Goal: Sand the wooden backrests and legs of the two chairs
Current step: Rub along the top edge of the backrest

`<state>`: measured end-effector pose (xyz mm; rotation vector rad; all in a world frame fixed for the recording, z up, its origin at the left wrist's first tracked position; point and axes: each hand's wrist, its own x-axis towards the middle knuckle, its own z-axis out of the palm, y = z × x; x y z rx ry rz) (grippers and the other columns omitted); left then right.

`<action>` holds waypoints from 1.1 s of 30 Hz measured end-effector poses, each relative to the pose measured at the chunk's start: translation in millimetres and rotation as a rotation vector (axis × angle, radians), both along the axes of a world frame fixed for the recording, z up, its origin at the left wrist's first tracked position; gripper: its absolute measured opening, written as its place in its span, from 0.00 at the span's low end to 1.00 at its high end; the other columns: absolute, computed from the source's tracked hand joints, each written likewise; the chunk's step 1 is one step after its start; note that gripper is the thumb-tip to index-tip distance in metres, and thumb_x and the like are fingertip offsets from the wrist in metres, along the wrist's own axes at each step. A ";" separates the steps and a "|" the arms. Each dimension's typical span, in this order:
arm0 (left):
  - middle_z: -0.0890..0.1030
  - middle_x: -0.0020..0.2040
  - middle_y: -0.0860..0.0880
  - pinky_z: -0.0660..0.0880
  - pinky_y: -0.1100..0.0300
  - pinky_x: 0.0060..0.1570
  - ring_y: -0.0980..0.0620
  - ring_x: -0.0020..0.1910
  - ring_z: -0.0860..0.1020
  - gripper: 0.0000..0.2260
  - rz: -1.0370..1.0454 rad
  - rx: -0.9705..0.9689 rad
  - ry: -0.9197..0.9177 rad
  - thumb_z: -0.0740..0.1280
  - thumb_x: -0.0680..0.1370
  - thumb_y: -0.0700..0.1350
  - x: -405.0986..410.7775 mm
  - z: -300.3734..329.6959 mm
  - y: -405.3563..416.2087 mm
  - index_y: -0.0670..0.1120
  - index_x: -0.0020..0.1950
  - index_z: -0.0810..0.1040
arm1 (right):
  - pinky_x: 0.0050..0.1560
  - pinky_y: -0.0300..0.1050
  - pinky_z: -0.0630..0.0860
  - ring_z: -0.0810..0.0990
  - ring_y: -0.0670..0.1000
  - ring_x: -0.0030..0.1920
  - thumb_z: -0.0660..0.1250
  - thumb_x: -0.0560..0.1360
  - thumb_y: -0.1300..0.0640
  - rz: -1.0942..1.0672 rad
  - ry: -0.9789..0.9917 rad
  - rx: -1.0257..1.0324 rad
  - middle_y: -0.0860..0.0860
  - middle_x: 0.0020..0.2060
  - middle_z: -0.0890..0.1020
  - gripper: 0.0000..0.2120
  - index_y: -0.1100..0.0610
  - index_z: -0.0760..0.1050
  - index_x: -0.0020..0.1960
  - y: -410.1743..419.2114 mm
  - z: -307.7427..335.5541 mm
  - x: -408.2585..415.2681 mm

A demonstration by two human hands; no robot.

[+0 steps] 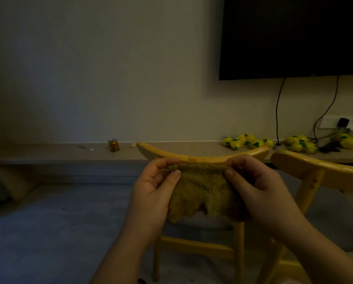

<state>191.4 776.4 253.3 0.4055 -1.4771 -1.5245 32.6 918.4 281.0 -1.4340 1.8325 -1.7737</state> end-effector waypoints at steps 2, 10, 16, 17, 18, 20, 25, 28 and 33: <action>0.87 0.52 0.44 0.82 0.55 0.43 0.44 0.51 0.86 0.10 -0.013 -0.044 -0.026 0.70 0.77 0.46 2.7 3.2 -4.7 0.57 0.56 0.83 | 0.37 0.41 0.75 0.80 0.48 0.39 0.68 0.79 0.57 0.023 0.042 0.026 0.48 0.39 0.82 0.08 0.45 0.79 0.47 1.2 -1.3 -4.0; 0.87 0.48 0.45 0.81 0.61 0.43 0.49 0.47 0.86 0.08 -0.248 -0.167 -0.205 0.72 0.76 0.45 -4.1 45.3 -2.1 0.52 0.54 0.86 | 0.50 0.72 0.78 0.83 0.69 0.48 0.73 0.72 0.42 0.320 -0.113 0.199 0.63 0.44 0.84 0.16 0.53 0.83 0.50 7.2 14.8 5.4; 0.80 0.66 0.36 0.70 0.41 0.69 0.38 0.63 0.79 0.33 -0.563 0.648 -0.090 0.59 0.79 0.68 -23.6 21.5 -2.7 0.43 0.68 0.81 | 0.46 0.55 0.85 0.87 0.63 0.49 0.69 0.73 0.50 0.305 -0.439 0.100 0.61 0.48 0.87 0.12 0.56 0.85 0.51 -0.5 11.5 2.6; 0.79 0.68 0.37 0.66 0.40 0.73 0.38 0.66 0.78 0.38 -0.618 0.739 -0.085 0.58 0.77 0.73 -28.0 9.6 1.9 0.43 0.68 0.81 | 0.45 0.51 0.85 0.87 0.61 0.49 0.69 0.74 0.51 0.293 -0.460 0.076 0.60 0.48 0.87 0.11 0.54 0.86 0.52 -1.6 10.8 -0.8; 0.78 0.70 0.38 0.63 0.38 0.76 0.37 0.70 0.75 0.40 -0.665 0.786 -0.073 0.60 0.75 0.75 -32.2 -1.5 7.6 0.42 0.69 0.80 | 0.44 0.49 0.85 0.87 0.60 0.49 0.68 0.74 0.52 0.273 -0.468 0.063 0.59 0.48 0.87 0.11 0.52 0.86 0.52 -2.5 8.2 -5.3; 0.78 0.69 0.39 0.69 0.40 0.72 0.39 0.68 0.77 0.38 -0.614 0.799 -0.040 0.70 0.72 0.71 -44.0 -17.4 16.5 0.41 0.68 0.81 | 0.44 0.50 0.85 0.87 0.60 0.48 0.68 0.73 0.50 0.214 -0.480 0.061 0.59 0.48 0.87 0.10 0.49 0.86 0.51 -5.7 -1.0 -18.8; 0.87 0.53 0.44 0.82 0.55 0.39 0.46 0.49 0.86 0.11 -0.225 0.501 -0.071 0.74 0.77 0.42 -97.5 -20.5 12.9 0.46 0.58 0.83 | 0.46 0.55 0.85 0.88 0.58 0.49 0.67 0.76 0.50 0.106 -0.490 0.087 0.56 0.48 0.88 0.09 0.44 0.86 0.51 -10.5 -19.7 -57.8; 0.87 0.48 0.48 0.82 0.55 0.38 0.49 0.46 0.87 0.13 -0.042 0.213 -0.146 0.72 0.78 0.39 -132.4 -10.0 2.5 0.52 0.59 0.78 | 0.42 0.51 0.83 0.87 0.51 0.45 0.66 0.81 0.53 -0.151 -0.221 0.153 0.50 0.43 0.88 0.08 0.46 0.84 0.50 -19.1 -22.4 -94.0; 0.85 0.47 0.56 0.81 0.57 0.49 0.57 0.45 0.84 0.12 0.126 -0.357 -0.387 0.72 0.78 0.42 -197.6 10.4 -32.0 0.60 0.54 0.81 | 0.41 0.48 0.77 0.83 0.54 0.44 0.67 0.81 0.49 -0.459 0.289 0.270 0.49 0.43 0.84 0.09 0.49 0.80 0.59 -46.6 -6.9 -160.0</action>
